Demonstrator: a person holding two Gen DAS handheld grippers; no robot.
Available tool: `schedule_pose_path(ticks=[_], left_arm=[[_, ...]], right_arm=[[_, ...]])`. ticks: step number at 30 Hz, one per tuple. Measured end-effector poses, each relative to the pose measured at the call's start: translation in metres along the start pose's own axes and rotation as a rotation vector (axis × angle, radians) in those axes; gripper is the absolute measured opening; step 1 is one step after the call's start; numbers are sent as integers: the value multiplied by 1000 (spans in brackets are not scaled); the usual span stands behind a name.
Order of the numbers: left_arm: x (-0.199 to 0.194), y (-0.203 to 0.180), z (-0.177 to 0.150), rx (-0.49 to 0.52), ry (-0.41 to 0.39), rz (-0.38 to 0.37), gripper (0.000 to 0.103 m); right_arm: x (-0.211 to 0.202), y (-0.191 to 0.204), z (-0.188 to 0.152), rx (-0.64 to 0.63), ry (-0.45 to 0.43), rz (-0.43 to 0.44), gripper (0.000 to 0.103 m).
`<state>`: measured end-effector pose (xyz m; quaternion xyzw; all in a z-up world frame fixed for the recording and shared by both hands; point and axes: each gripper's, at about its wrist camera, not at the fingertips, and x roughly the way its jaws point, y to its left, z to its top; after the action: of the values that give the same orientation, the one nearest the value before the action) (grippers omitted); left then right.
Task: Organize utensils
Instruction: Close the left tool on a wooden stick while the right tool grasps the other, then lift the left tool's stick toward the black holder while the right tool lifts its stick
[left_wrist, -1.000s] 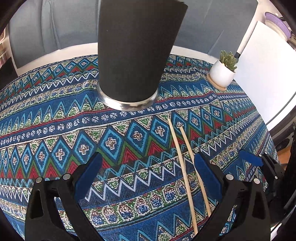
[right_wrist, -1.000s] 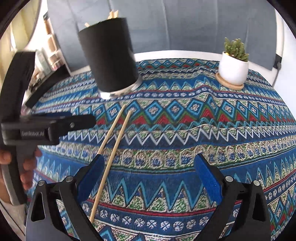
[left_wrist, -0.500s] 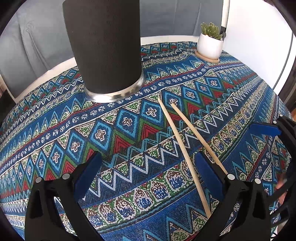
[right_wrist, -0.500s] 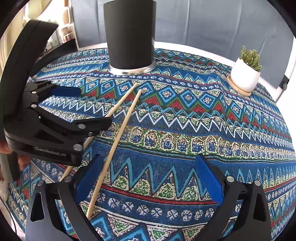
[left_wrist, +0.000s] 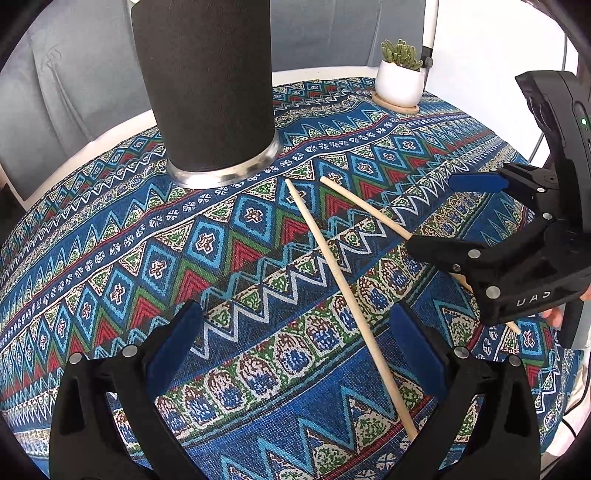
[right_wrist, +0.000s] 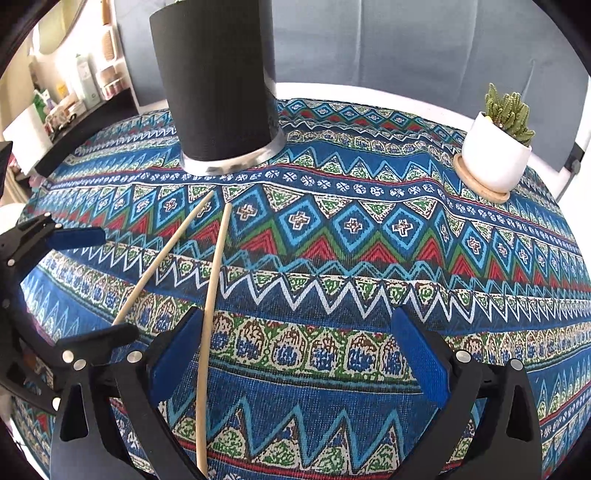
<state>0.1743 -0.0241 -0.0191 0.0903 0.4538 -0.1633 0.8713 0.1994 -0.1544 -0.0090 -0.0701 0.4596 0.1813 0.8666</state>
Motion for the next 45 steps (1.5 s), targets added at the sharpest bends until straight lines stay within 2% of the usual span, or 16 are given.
schedule_pose_path(ticks=[7,10,12,14,15,16,18,19,21,23,27,29,32,38,45], left_arm=[[0,-1,2,-8,0,8,98],[-2,-1,0,-21,-4,17,95],[-5,1,-3,-30,-7,25,90],[-11,2,-9,-41,-11,36,83],[-14,3,-11,-47,-12,39,77],[-17,4,-14,-53,-15,44,73],[-24,6,-18,-52,-15,47,52],[-27,10,-21,-61,-13,49,44],[-33,20,-25,-86,-7,62,14],[-36,31,-28,-131,8,45,5],[-41,40,-32,-161,29,29,5],[-43,46,-32,-201,51,-3,5],[-46,54,-32,-235,70,-7,5],[-61,67,-31,-266,56,18,5],[-95,79,-20,-292,-4,33,5]], right_arm=[[4,0,1,4,0,0,97],[2,3,-1,-6,-1,-11,94],[-3,5,-5,-32,0,4,82],[-14,7,-9,-85,3,40,36],[-19,8,-12,-97,9,47,24],[-22,8,-15,-104,18,43,6],[-27,7,-19,-121,33,24,5],[-29,6,-21,-122,37,22,4],[-32,-2,-23,-87,46,31,4],[-34,-8,-26,-54,56,47,4],[-40,-16,-32,-31,70,70,4],[-46,-19,-35,-24,57,77,4],[-55,-27,-36,-12,44,79,4],[-76,-39,-30,19,1,64,5],[-108,-47,-8,37,-72,54,5]])
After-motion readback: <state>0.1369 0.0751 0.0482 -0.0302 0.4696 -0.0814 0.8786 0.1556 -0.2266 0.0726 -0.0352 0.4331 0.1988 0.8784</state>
